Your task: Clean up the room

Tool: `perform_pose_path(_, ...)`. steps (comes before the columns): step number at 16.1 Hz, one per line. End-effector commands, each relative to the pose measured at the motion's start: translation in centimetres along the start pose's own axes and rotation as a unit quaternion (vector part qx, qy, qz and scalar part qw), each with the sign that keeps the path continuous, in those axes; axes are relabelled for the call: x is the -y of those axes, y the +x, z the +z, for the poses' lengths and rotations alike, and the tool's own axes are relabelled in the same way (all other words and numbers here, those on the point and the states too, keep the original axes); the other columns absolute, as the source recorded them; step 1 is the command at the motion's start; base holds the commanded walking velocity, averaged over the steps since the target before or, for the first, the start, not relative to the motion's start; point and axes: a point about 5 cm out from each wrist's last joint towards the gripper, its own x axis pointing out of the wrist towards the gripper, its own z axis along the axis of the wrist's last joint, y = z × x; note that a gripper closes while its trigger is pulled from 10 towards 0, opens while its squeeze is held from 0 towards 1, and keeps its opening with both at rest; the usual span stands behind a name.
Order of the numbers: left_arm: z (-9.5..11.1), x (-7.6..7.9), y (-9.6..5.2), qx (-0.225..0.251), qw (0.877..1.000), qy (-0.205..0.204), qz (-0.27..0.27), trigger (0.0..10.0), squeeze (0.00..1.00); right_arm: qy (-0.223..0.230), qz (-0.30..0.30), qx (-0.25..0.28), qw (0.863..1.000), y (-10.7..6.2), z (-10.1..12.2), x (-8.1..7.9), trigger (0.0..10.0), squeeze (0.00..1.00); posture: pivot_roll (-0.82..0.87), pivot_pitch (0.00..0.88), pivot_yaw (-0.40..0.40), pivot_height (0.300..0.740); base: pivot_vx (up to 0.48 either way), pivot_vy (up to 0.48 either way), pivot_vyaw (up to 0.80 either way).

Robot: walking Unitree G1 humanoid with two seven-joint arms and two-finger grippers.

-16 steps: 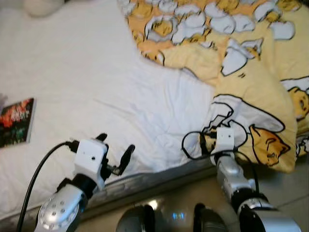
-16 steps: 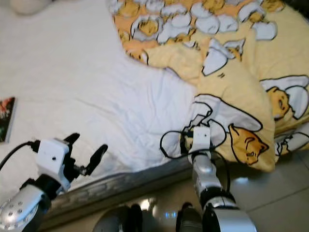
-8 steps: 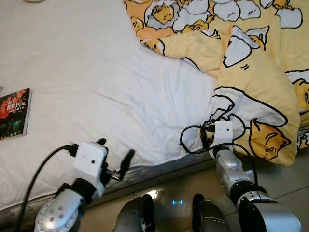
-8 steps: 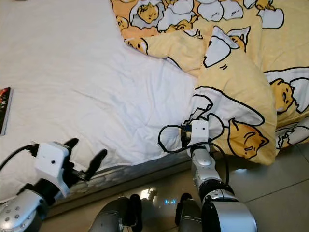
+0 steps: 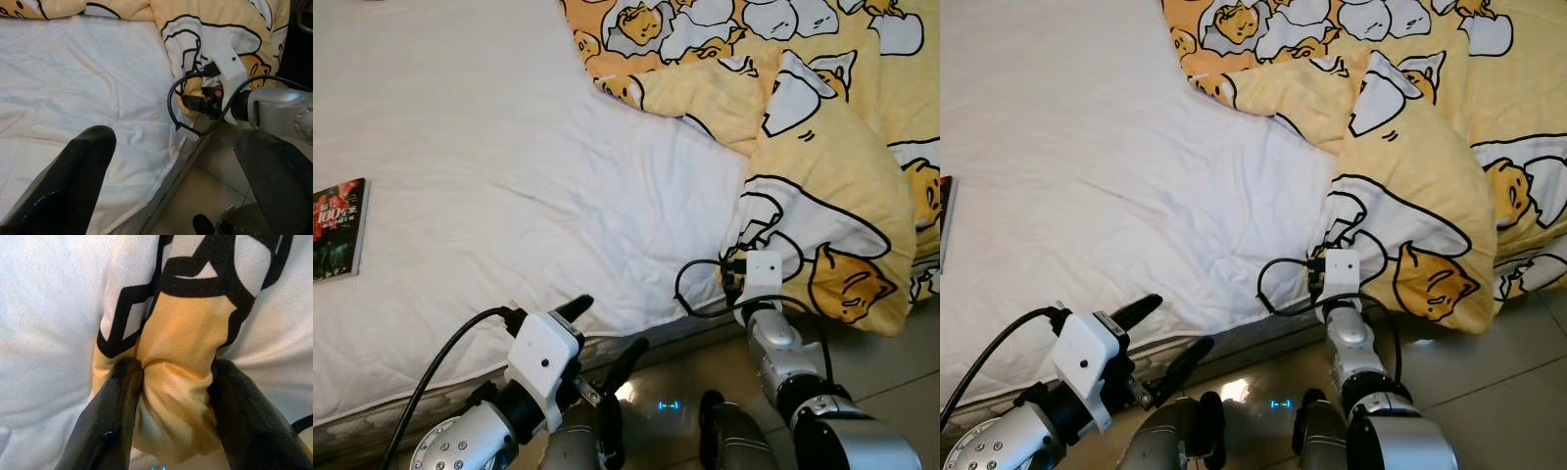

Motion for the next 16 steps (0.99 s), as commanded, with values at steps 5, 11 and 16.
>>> perform_pose_path(5, -0.7, 0.0, -0.3, -0.013, 1.000, -0.003, 0.006, 10.0, 0.00, -0.005, 0.050, -0.059, 0.997, -2.3, -4.5, -2.2, 0.0, 0.00, 0.20, 0.301, 0.135, 0.740, 0.000, 0.000, 0.00)
perform_pose_path(11, -0.9, -0.1, -0.2, -0.016, 1.000, -0.004, 0.001, 10.0, 0.00, -0.004, 0.125, -0.101, 0.987, -5.7, -8.6, -4.7, 0.0, 0.00, 0.19, 0.291, 0.135, 0.740, 0.000, 0.000, 0.00)
perform_pose_path(16, -1.1, 0.1, -0.1, -0.019, 1.000, -0.006, -0.003, 10.0, 0.00, -0.042, 0.218, -0.169, 0.960, -9.1, -12.3, -6.1, 0.0, 0.00, 0.18, 0.287, 0.130, 0.740, 0.000, 0.000, 0.00)
